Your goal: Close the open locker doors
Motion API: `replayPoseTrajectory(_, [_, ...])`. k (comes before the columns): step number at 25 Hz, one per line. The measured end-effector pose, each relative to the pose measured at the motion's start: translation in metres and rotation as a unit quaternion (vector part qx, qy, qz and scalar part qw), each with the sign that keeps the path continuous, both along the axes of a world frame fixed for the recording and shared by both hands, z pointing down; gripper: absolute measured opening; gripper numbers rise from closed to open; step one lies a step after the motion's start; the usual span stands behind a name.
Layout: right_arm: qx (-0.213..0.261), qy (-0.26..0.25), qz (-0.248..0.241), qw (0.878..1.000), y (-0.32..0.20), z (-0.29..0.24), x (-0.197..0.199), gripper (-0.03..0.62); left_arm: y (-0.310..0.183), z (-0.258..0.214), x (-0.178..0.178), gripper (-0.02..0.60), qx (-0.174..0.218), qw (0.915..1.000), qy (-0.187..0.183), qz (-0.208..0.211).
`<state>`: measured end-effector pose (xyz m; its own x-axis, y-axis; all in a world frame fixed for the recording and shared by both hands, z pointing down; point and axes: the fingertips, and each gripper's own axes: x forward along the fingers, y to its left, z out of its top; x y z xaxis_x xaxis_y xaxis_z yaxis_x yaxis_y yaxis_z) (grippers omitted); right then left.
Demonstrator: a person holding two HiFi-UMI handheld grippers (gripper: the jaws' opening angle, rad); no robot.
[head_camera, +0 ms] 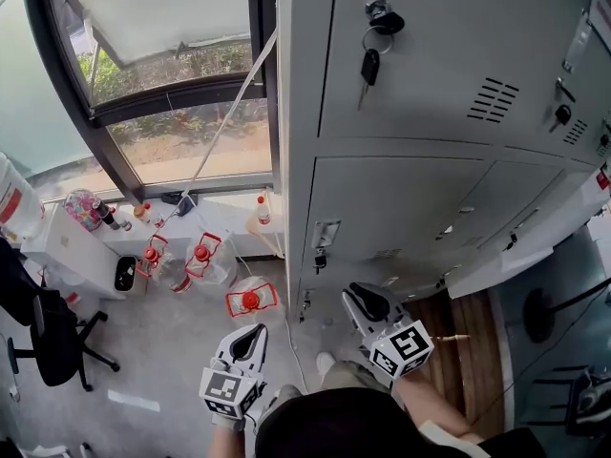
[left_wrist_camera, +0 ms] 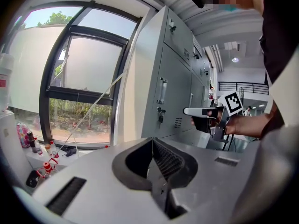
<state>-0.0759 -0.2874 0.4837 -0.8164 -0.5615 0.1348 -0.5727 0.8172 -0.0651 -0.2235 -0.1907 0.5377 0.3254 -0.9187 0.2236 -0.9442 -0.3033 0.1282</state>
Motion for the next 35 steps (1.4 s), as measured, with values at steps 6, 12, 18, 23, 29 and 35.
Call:
replayPoseTrajectory(6, [-0.003,0.003,0.026,1.000,0.020,0.004,0.024,0.078,0.002,0.000,0.013,0.009,0.000,0.9996,0.005,0.028])
replayPoseTrajectory(12, [0.001,0.005,0.043,0.999,0.043,0.005,0.040,0.068,0.005,-0.001,0.029,0.009,0.003,0.9981,0.009,0.061])
replayPoseTrajectory(18, [0.001,0.005,0.054,0.999,0.065,0.007,0.052,0.049,0.007,-0.003,0.047,0.009,0.010,0.9948,0.009,0.101])
replayPoseTrajectory(23, [-0.004,0.009,0.067,0.998,0.082,0.013,0.060,0.049,0.008,-0.005,0.058,0.009,0.013,0.9918,0.010,0.127])
replayPoseTrajectory(29, [-0.010,0.013,0.077,0.997,0.095,0.020,0.068,0.049,0.007,-0.005,0.073,0.009,0.014,0.9887,0.009,0.149])
replayPoseTrajectory(35, [0.001,0.040,0.067,0.997,0.106,0.025,0.068,0.048,0.005,-0.007,0.080,0.009,0.014,0.9869,0.008,0.161])
